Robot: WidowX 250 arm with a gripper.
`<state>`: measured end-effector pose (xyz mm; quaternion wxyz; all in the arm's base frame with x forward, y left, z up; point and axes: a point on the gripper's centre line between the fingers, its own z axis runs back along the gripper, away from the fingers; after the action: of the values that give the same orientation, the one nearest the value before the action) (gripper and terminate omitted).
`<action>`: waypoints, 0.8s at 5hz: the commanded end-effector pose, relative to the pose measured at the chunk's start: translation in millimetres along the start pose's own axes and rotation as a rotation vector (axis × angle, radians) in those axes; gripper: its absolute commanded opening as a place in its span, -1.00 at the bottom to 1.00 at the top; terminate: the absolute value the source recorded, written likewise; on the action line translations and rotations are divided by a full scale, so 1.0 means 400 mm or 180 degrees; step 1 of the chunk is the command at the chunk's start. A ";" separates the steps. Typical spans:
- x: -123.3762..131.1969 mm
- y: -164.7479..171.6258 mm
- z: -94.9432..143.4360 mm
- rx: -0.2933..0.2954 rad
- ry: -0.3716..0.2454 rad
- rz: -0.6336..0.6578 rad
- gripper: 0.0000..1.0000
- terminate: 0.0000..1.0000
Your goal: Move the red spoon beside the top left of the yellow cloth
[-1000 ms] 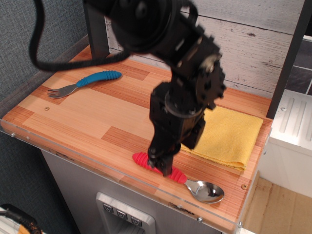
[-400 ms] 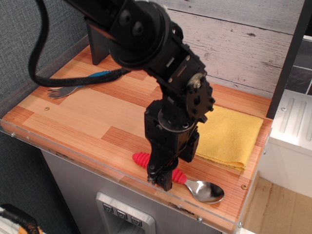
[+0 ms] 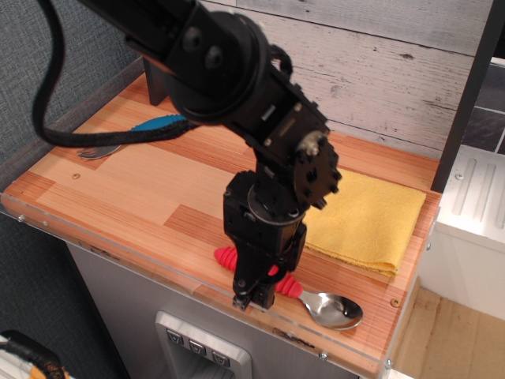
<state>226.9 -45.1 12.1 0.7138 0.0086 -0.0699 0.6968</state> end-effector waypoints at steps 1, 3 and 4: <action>0.007 -0.031 0.017 -0.0097 0.0112 -0.0006 -1.00 -1.00; 0.064 -0.066 0.088 -0.0241 0.0100 -0.0060 -1.00 -1.00; 0.105 -0.093 0.132 -0.0360 0.0045 -0.0125 -1.00 -1.00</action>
<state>249.0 -6.8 59.1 0.7277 -0.0199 -0.0918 0.6794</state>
